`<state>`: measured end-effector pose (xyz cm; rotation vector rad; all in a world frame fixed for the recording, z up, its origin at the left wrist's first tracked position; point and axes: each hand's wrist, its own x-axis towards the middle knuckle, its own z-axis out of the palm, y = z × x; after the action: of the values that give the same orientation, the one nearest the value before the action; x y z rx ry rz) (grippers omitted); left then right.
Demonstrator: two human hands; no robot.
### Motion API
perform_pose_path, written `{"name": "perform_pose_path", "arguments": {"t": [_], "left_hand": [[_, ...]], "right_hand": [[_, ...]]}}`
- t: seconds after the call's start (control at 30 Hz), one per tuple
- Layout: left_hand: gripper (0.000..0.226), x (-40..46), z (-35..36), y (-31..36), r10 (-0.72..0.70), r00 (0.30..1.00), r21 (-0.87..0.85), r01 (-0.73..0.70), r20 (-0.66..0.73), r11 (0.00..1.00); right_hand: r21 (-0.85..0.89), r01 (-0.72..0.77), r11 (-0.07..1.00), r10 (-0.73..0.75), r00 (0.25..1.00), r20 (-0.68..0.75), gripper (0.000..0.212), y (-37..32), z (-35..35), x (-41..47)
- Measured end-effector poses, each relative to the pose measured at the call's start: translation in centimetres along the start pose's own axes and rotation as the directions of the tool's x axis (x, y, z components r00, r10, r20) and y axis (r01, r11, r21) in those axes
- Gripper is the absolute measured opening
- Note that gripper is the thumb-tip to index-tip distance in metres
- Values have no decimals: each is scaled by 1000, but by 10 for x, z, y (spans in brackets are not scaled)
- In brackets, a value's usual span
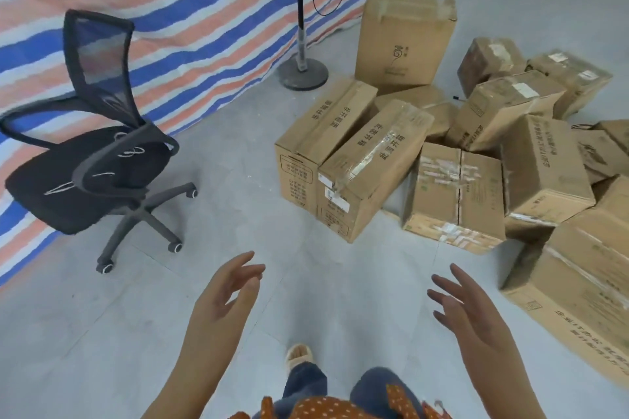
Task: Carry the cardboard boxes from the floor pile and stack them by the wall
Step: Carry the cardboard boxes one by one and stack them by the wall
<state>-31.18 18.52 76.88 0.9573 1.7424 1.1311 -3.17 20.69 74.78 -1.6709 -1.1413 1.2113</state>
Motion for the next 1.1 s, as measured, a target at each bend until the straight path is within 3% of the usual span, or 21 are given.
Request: {"name": "perform_pose_path", "arguments": {"t": [0.3, 0.77, 0.9, 1.1], "left_hand": [[28, 138, 43, 23, -21, 988, 89, 7, 153, 996], [35, 352, 144, 56, -107, 978, 187, 73, 180, 980], [30, 427, 184, 19, -194, 953, 275, 127, 233, 953], [28, 545, 259, -105, -361, 907, 381, 261, 219, 887]], "right_hand": [[-2, -141, 990, 140, 987, -80, 46, -20, 31, 107], [-96, -241, 966, 241, 970, -18, 42, -50, 22, 356], [-96, -324, 941, 324, 946, -14, 44, -14, 39, 421], [-38, -425, 904, 422, 903, -79, 40, 98, 103, 517]]}}
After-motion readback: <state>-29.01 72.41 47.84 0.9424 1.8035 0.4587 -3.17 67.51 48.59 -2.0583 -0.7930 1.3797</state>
